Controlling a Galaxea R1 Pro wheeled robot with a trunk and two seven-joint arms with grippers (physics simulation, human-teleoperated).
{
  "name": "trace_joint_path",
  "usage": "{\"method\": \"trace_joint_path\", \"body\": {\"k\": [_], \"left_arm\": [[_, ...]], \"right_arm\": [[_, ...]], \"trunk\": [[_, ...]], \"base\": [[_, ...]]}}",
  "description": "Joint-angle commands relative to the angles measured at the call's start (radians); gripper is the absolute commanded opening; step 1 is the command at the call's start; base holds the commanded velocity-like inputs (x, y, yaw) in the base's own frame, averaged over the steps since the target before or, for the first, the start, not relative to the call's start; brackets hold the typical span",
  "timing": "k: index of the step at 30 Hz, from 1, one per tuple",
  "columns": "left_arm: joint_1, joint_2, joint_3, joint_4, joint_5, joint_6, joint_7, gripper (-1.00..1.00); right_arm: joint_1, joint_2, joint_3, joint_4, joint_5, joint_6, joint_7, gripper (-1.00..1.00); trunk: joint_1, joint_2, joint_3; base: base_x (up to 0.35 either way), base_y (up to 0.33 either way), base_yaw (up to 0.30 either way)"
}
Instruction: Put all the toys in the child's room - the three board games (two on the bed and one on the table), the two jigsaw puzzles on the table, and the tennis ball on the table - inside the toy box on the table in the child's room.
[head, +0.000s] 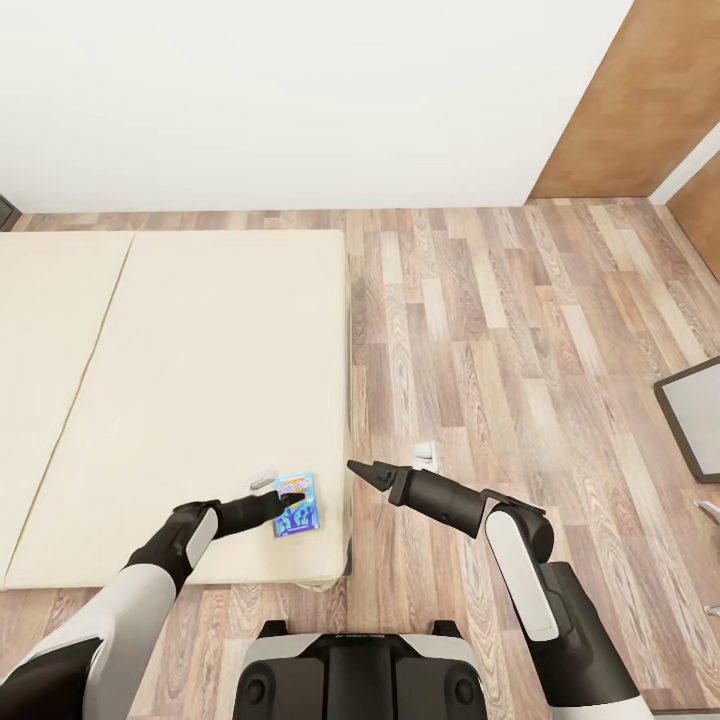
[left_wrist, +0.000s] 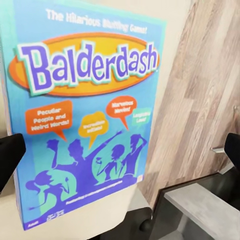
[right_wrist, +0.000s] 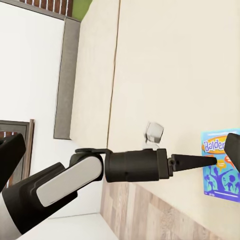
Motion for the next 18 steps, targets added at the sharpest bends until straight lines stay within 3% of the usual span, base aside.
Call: {"method": "trace_joint_path", "body": {"k": [1, 18], "left_arm": [[0.000, 0.000, 0.004, -0.003, 0.006, 0.009, -0.001, 1.00], [0.001, 0.002, 0.001, -0.064, 0.004, 0.013, 0.015, 1.00]], "right_arm": [[0.000, 0.000, -0.001, 0.000, -0.002, 0.006, 0.001, 1.00], [0.000, 0.001, -0.001, 0.000, -0.002, 0.006, 0.001, 1.00]], "trunk": [[0.000, -0.001, -0.001], [0.000, -0.001, -0.001]], "base": [[0.000, 0.000, 0.000], [0.000, 0.000, 0.000]]}}
